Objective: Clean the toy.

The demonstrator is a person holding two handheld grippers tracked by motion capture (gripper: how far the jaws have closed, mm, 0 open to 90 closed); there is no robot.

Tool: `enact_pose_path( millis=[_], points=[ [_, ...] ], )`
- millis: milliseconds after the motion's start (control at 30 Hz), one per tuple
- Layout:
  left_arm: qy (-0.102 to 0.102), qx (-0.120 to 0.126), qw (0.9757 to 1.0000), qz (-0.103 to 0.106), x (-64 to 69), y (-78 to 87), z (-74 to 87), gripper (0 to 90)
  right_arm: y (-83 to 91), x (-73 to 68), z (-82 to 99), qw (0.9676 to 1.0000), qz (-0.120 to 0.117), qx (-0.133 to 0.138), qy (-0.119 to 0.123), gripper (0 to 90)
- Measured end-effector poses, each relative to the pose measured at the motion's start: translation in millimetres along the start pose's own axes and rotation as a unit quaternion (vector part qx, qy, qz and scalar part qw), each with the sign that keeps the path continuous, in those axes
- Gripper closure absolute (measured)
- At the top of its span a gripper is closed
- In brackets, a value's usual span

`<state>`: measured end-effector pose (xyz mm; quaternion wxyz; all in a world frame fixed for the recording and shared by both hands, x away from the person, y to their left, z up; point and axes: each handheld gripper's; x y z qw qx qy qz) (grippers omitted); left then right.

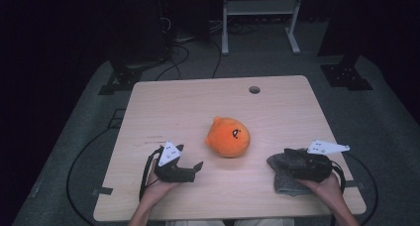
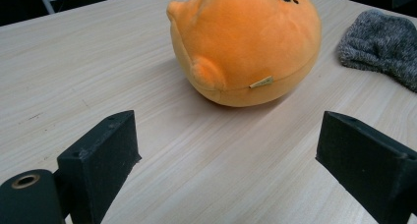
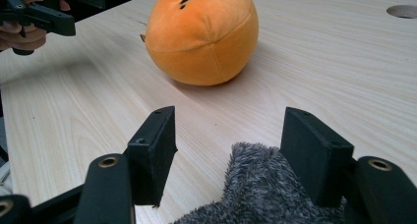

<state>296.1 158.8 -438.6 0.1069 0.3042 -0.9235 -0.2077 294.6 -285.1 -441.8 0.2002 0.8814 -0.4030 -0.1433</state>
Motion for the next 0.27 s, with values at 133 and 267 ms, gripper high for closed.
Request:
enact_pose_path(
  millis=[133,267],
  points=[
    [0.003,0.000,1.0000,-0.005,-2.0,-0.4,0.6,7.9,0.5,1.1,0.6,1.0000,-0.001,0.000,-0.002,36.8],
    [0.002,0.001,1.0000,-0.007,-3.8,-1.1,-0.4,7.6,0.5,2.1,0.6,1.0000,-0.005,0.005,-0.003,36.8]
  ],
)
Point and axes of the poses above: each handheld gripper's, and its own axes: y roughly backward along the jaws, z roughly out of its underside, x roughly to its right, and after that the axes turned 10 degrees about z, right-handed
